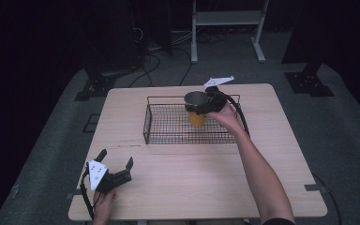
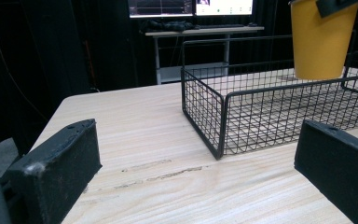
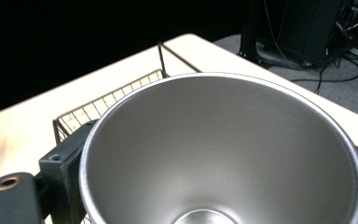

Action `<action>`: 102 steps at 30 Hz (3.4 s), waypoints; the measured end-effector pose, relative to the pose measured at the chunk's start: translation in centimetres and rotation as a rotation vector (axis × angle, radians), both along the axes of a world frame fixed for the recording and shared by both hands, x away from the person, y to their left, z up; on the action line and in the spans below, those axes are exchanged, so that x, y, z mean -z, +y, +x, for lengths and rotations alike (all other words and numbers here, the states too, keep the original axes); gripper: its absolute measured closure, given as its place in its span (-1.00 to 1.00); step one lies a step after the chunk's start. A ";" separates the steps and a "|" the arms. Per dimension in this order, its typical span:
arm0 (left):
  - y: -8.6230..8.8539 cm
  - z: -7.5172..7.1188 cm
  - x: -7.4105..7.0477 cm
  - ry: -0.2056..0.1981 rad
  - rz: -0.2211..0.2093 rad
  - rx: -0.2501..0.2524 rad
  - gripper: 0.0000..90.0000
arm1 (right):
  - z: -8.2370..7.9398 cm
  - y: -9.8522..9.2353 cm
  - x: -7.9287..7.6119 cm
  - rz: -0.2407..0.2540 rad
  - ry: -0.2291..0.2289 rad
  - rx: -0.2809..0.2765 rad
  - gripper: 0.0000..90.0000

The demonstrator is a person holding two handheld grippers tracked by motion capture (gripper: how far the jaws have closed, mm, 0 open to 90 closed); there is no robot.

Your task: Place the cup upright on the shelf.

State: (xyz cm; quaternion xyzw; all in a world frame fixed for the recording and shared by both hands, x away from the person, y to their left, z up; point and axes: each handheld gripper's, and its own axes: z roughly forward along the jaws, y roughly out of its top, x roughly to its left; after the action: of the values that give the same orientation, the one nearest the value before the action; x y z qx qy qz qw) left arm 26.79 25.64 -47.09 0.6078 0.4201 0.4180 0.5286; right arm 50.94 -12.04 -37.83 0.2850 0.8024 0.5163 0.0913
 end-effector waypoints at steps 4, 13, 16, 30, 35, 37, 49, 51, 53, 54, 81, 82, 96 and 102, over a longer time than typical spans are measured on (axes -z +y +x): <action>0.0 0.0 0.0 0.000 -0.001 0.000 -1.00 | 0.2 0.2 0.7 -0.015 0.000 -0.026 -0.81; 0.0 0.0 0.0 0.000 0.000 -0.001 -1.00 | 0.8 0.1 1.9 -0.044 -0.004 -0.046 -0.81; 0.0 0.0 0.0 -0.001 0.000 -0.001 -1.00 | 1.0 0.1 2.5 -0.040 0.006 -0.051 -0.81; 0.0 0.0 0.0 0.000 0.001 0.000 -1.00 | 1.3 -0.5 4.1 -0.092 0.014 -0.042 -0.81; 0.0 0.0 0.0 -0.001 0.000 0.000 -1.00 | 1.2 -0.5 4.1 -0.094 0.010 -0.049 -0.82; 0.0 0.0 0.0 -0.001 0.001 0.001 -1.00 | 1.2 -0.5 4.1 -0.095 0.013 -0.051 -0.82; 0.0 0.0 0.0 -0.001 0.002 0.001 -1.00 | 1.1 -0.9 4.1 -0.120 -0.004 -0.045 -0.94; 0.0 0.0 0.0 -0.001 0.002 0.001 -1.00 | 1.0 -1.1 4.0 -0.116 -0.013 -0.043 -0.94; 0.0 0.0 0.0 -0.001 0.003 0.001 -1.00 | 0.9 -1.2 3.9 -0.111 -0.013 -0.044 -0.95; 0.0 0.0 0.0 -0.001 0.003 0.001 -1.00 | 0.9 -1.2 3.8 -0.110 -0.017 -0.044 -0.96; -0.2 0.1 0.0 -0.001 0.007 0.000 -1.00 | -0.3 -2.5 1.1 0.014 -0.066 -0.026 -1.00; -0.2 0.1 0.0 -0.001 0.007 0.000 -1.00 | -0.3 -2.5 1.1 0.014 -0.066 -0.026 -1.00; -0.1 0.0 0.0 -0.001 0.006 0.001 -1.00 | -2.1 -3.9 -0.7 0.019 -0.081 -0.047 -1.00; -0.1 0.0 0.0 -0.002 0.009 0.000 -1.00 | -2.9 -4.6 -1.0 0.039 -0.085 -0.052 -1.00</action>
State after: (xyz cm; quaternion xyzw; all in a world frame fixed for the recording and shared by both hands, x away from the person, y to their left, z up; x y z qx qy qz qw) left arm 26.81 25.50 -47.11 0.6098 0.4177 0.4205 0.5262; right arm 48.00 -16.59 -36.86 0.2433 0.7947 0.5458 0.1064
